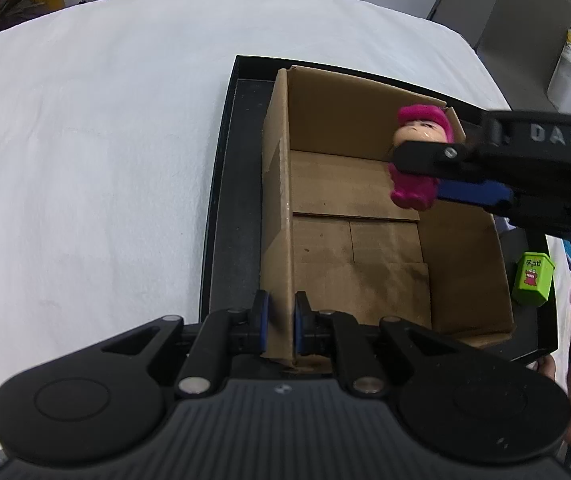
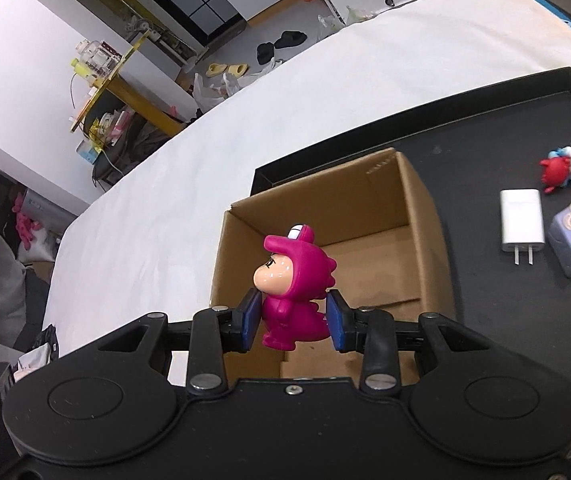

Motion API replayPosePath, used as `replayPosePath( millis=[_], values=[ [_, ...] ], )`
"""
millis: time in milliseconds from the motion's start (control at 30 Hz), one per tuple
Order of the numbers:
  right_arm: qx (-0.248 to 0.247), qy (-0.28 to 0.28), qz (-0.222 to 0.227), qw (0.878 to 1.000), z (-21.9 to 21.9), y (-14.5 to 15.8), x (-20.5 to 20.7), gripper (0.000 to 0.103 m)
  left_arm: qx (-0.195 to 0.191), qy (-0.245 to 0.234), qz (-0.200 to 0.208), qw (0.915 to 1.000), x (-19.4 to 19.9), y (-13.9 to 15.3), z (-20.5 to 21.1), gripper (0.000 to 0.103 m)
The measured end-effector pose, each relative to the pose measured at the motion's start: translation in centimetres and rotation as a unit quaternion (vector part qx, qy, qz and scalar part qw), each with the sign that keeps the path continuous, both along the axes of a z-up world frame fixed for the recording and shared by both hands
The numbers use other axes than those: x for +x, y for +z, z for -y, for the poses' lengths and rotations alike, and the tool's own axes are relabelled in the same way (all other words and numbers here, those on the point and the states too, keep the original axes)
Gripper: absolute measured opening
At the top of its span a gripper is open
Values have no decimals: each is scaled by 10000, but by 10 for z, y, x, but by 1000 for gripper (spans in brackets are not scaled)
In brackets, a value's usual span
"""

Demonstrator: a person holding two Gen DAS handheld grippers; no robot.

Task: Organize rigid objects
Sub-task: 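Carry the pink dinosaur with the right gripper over the cardboard box, then open the right gripper to drop the dinosaur into the box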

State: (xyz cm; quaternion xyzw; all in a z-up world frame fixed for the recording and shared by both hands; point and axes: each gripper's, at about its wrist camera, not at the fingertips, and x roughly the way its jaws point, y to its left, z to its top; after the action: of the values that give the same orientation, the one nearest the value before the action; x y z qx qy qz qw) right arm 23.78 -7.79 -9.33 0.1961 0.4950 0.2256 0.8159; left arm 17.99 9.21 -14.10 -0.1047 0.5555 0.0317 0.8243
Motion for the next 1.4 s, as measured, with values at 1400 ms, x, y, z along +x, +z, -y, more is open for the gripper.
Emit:
replayPosePath(
  millis=[1400],
  values=[
    [-401, 151, 247, 9988, 72, 47, -14, 74, 14, 86, -49, 10000, 1, 3, -1, 11]
  ],
)
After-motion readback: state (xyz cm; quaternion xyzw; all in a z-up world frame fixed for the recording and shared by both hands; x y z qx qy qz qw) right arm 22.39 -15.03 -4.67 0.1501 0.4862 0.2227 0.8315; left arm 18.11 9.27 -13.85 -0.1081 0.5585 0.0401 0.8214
